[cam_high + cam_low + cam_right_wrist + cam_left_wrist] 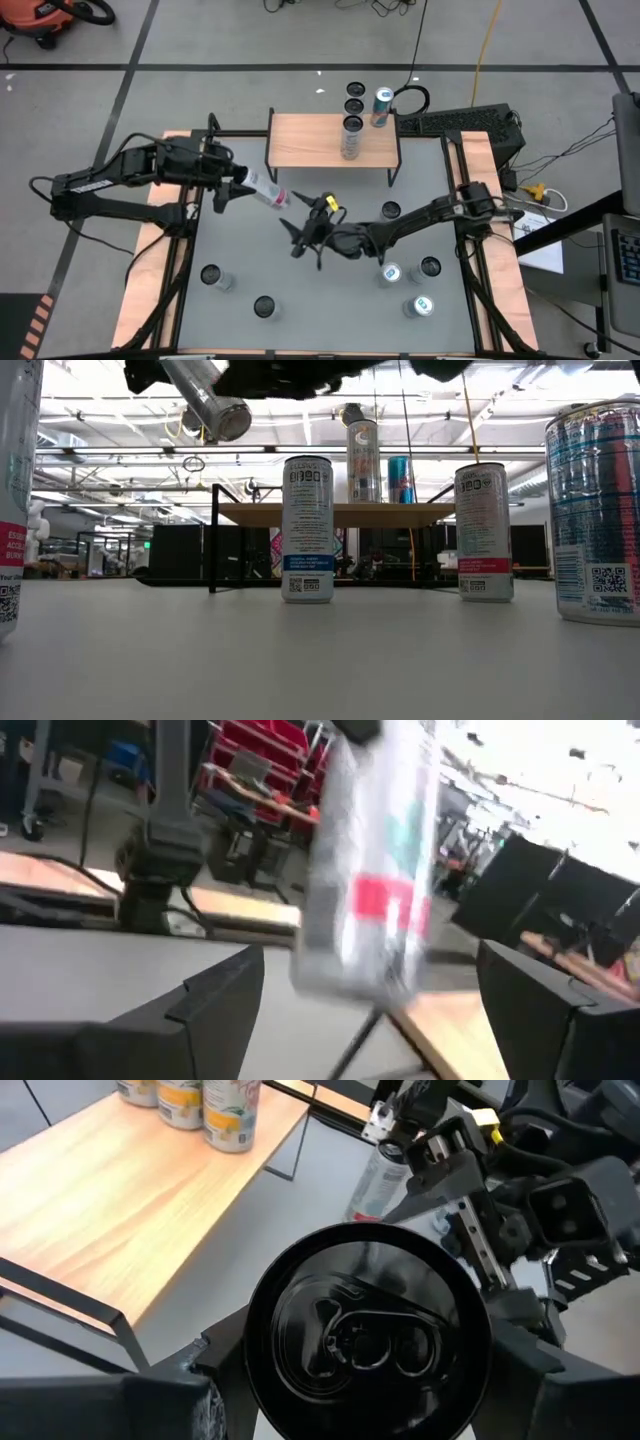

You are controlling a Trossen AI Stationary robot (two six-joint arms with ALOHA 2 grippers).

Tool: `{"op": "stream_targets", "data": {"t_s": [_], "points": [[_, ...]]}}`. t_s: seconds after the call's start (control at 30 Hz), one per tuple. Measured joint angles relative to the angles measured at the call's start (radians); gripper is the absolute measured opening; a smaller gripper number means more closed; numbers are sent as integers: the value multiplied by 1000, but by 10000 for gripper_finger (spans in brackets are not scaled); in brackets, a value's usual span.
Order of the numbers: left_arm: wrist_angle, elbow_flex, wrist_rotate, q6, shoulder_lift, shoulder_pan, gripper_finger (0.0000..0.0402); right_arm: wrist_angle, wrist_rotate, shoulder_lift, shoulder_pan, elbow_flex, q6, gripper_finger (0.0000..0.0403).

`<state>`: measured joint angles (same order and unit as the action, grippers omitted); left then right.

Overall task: Place canned beverage on shelf
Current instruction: Put the top left white pink soda can on the shelf

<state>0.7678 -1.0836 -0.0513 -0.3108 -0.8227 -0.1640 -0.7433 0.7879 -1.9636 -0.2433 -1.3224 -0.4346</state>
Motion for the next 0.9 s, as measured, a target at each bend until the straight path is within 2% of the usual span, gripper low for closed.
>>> {"op": "stream_targets", "data": {"t_s": [0.27,0.47,0.63,0.77,0.9], "points": [[-2,0,10,-24,0,4,251,58,-7,-35,38,-66,30,302],[-31,0,57,-24,-6,4,251,105,-101,-35,86,-66,100,302],[-55,0,53,-23,-30,4,251,109,-109,-36,113,-66,97,301],[-58,0,53,-19,-56,4,251,105,-110,-35,119,-66,84,284],[-67,0,56,5,-82,3,251,113,-114,-35,126,-66,82,249]]}}
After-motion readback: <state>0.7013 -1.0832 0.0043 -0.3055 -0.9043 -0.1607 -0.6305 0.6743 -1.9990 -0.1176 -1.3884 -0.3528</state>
